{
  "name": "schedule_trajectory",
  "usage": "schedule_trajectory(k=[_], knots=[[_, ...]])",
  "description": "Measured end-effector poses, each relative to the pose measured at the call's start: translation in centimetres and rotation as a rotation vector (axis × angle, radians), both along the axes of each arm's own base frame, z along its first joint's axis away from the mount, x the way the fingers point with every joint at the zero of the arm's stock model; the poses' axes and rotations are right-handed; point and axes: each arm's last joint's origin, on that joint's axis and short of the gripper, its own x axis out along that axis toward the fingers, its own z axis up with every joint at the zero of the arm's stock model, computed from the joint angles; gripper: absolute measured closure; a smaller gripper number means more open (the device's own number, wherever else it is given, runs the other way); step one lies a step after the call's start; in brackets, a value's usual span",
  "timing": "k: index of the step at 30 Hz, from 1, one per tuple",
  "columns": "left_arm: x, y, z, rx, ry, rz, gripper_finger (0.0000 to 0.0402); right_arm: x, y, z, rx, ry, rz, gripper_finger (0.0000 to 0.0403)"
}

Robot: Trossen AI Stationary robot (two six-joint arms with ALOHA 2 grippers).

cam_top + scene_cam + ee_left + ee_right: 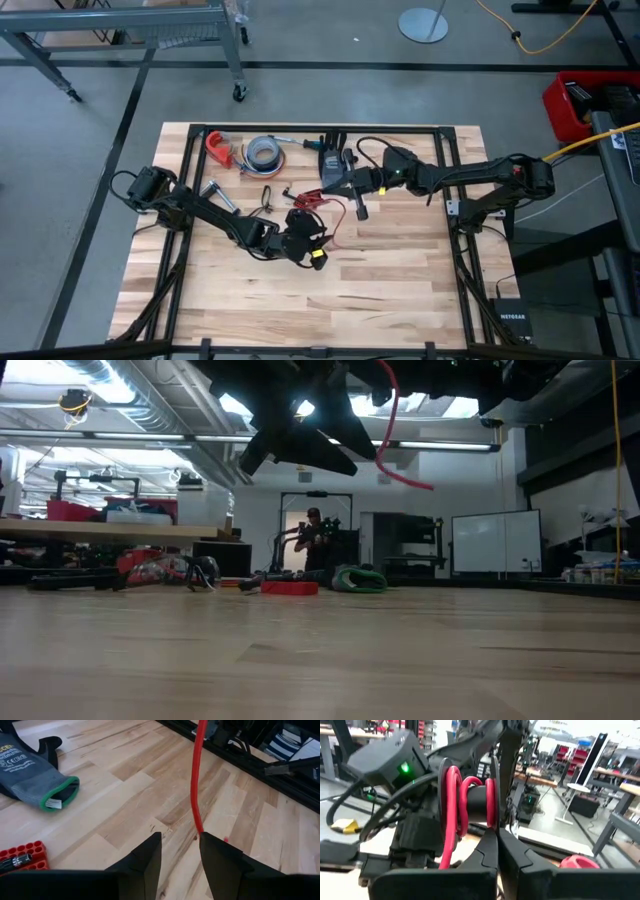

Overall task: Coil cords
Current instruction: Coil the orange wire into the black spool

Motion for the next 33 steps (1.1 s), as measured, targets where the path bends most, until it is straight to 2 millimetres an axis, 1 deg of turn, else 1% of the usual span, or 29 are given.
schedule_trajectory(k=[6, 13, 23, 33], knots=[[0.0, 0.0, 0.0, -0.001, -0.002, 0.000, 0.0277, 0.0, -0.2, -0.1, -0.003, 0.005, -0.055, 0.0402], [0.0, 0.0, 0.0, -0.001, -0.003, 0.000, 0.0277, 0.0, -0.2, -0.1, -0.003, 0.010, -0.058, 0.0402], [0.0, 0.0, 0.0, 0.001, 0.005, 0.000, 0.0277, 0.0, -0.2, -1.0, -0.020, 0.100, -0.057, 0.0402], [0.0, 0.0, 0.0, -0.008, -0.007, 0.003, 0.0277, 0.0, -0.2, -0.7, -0.031, 0.067, -0.059, 0.0402]])
